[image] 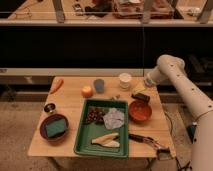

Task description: Place towel in paper cup

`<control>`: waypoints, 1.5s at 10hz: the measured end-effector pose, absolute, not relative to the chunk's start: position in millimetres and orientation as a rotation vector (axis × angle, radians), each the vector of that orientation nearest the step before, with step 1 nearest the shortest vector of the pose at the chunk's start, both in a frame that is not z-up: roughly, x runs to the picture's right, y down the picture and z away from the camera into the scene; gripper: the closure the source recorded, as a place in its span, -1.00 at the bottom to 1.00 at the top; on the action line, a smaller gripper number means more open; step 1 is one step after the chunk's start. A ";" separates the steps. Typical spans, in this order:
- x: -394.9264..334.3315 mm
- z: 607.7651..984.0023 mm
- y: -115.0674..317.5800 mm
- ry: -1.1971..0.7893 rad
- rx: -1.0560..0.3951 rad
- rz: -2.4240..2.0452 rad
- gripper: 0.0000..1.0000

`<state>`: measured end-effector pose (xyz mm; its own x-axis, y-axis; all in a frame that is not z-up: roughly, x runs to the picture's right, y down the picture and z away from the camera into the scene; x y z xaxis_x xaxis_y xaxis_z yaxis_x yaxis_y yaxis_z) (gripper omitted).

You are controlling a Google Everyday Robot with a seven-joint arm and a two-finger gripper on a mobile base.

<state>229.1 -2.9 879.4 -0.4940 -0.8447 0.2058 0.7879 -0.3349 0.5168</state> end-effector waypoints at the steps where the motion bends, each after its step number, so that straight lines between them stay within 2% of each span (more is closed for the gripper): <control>1: 229.1 879.4 -2.9 -0.693 0.120 -1.972 -0.42; 6: 228.1 877.3 -3.4 -0.689 0.124 -1.979 -0.42; 8: 216.3 861.2 -0.5 -0.677 0.166 -2.038 -0.42; 13: 137.6 786.1 67.1 -0.720 0.297 -2.286 -0.42; 15: 108.3 769.4 92.4 -0.756 0.360 -2.392 -0.42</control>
<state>108.3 92.4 769.4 -0.7844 -0.6158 -0.0739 0.4614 -0.6591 0.5940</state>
